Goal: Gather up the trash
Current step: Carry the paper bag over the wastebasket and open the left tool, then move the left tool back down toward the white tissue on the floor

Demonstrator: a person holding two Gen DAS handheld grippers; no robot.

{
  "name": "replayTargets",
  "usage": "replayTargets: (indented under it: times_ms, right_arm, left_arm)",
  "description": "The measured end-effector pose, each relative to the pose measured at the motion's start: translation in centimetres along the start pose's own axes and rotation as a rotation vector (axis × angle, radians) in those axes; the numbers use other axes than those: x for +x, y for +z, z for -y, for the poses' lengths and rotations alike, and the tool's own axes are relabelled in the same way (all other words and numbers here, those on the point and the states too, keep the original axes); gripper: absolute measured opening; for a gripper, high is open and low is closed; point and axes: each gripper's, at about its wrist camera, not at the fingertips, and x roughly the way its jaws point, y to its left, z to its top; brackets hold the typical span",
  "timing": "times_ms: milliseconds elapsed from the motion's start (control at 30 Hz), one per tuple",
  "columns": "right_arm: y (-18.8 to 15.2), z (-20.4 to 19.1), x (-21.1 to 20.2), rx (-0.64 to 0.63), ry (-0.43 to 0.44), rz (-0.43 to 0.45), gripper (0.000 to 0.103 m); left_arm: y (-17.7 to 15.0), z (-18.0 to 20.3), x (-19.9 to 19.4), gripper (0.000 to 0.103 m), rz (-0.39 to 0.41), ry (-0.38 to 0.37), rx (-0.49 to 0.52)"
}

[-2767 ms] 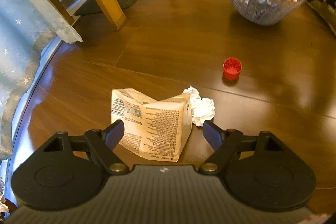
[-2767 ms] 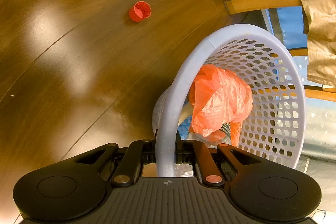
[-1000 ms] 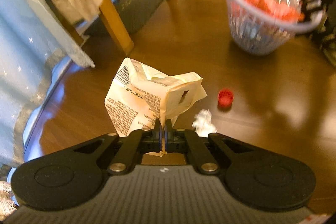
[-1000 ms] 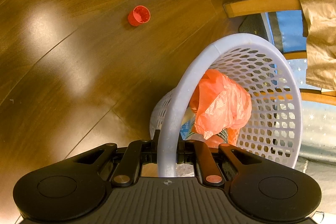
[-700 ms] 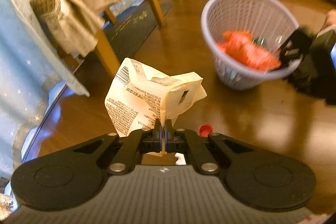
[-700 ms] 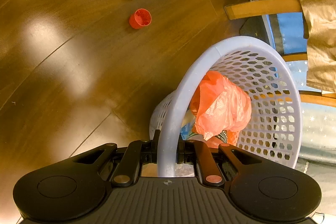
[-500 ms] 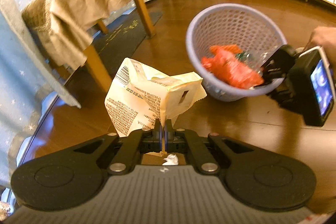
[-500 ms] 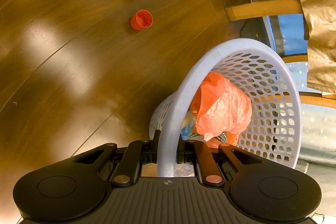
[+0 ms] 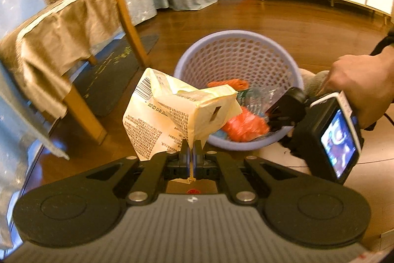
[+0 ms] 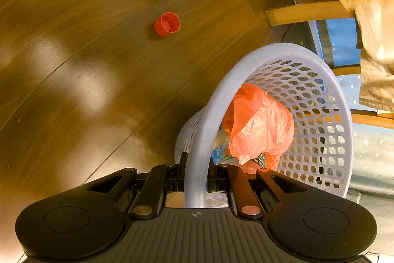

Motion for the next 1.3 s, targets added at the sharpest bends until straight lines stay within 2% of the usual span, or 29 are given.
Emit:
replayTargets:
  times_ms: [733, 767, 833, 867, 900, 1133, 1300]
  right_arm:
    - [-0.2, -0.1, -0.6, -0.007, 0.002, 0.014, 0.006]
    - [-0.2, -0.1, -0.6, -0.007, 0.002, 0.014, 0.006]
    - [-0.3, -0.2, -0.6, -0.008, 0.002, 0.016, 0.006]
    - [-0.2, -0.2, -0.6, -0.008, 0.002, 0.016, 0.006]
    - [-0.2, -0.1, -0.6, -0.007, 0.002, 0.016, 0.006]
    - [-0.2, 0.0, -0.6, -0.001, 0.005, 0.017, 0.006]
    - [-0.3, 0.0, -0.6, -0.002, 0.004, 0.017, 0.006]
  left_arm:
    - [5.5, 2.9, 3.9, 0.001, 0.057, -0.139, 0.08]
    - [5.7, 3.0, 4.2, 0.003, 0.06, -0.143, 0.082]
    - [6.2, 3.1, 5.0, 0.016, 0.06, -0.156, 0.075]
    - [6.4, 3.1, 5.4, 0.031, 0.062, -0.162, 0.066]
    - [6.6, 3.0, 5.8, 0.04, 0.069, -0.156, 0.06]
    - [7.3, 2.4, 6.1, 0.04, 0.097, -0.134, 0.046]
    - [6.5, 1.5, 5.4, 0.04, 0.078, -0.104, 0.041]
